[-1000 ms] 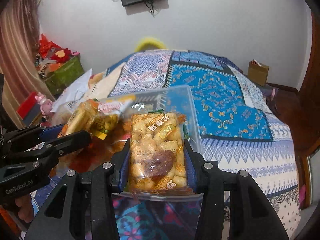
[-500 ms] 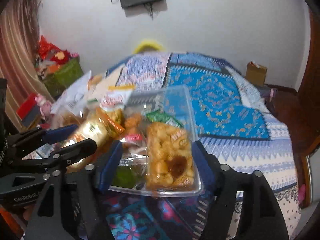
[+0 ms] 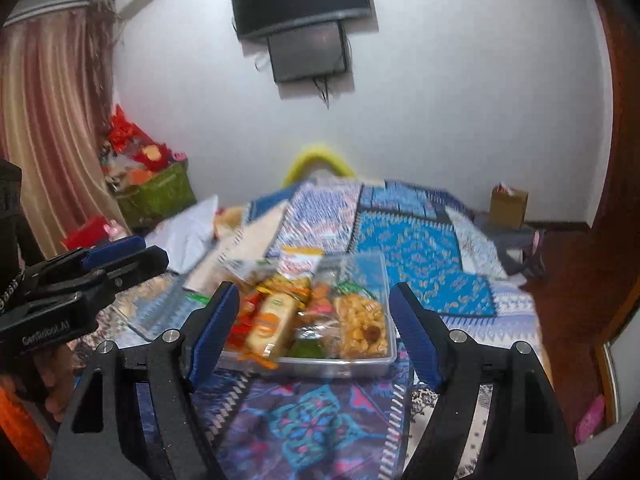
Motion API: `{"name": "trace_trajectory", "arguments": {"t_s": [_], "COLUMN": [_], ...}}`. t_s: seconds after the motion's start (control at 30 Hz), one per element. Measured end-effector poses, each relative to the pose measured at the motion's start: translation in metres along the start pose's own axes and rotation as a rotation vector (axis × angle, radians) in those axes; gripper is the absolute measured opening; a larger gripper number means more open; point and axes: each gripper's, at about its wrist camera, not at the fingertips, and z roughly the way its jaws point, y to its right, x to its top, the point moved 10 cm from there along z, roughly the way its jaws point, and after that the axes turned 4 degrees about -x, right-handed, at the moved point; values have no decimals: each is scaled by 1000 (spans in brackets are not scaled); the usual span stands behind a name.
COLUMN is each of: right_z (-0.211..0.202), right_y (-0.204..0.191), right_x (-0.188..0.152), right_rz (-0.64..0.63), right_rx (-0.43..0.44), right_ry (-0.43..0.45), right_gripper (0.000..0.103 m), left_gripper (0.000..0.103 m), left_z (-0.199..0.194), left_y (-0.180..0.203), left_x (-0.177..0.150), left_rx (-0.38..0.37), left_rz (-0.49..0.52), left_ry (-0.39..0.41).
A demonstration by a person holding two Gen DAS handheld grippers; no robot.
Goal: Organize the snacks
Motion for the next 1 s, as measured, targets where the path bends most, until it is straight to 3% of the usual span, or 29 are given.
{"name": "trace_trajectory", "arguments": {"t_s": [0.13,0.27,0.37,0.47,0.57,1.0], "right_z": [-47,-83,-103,-116,-124,-123], "right_y": [-13,-23,-30,-33,-37,-36], "right_x": [13,20,21,21,19,6], "right_rz": [2,5,0,-1,-13,-13], "right_rx": [18,22,23,12,-7,-27], "right_ry": [80,150,188,222,243,228], "right_gripper": [79,85,90,103,103,103], "left_gripper": [56,80,90,93,98,98], "left_z": [-53,-94,-115,-128,-135,-138], "left_y": [5,5,6,7,6,11], "left_x": [15,21,22,19,15,-2], "left_rx": [-1,29,49,61,72,94], "left_rz": [-15,-18,-7,6,4,33], "left_ry": [88,168,205,221,229,219]}}
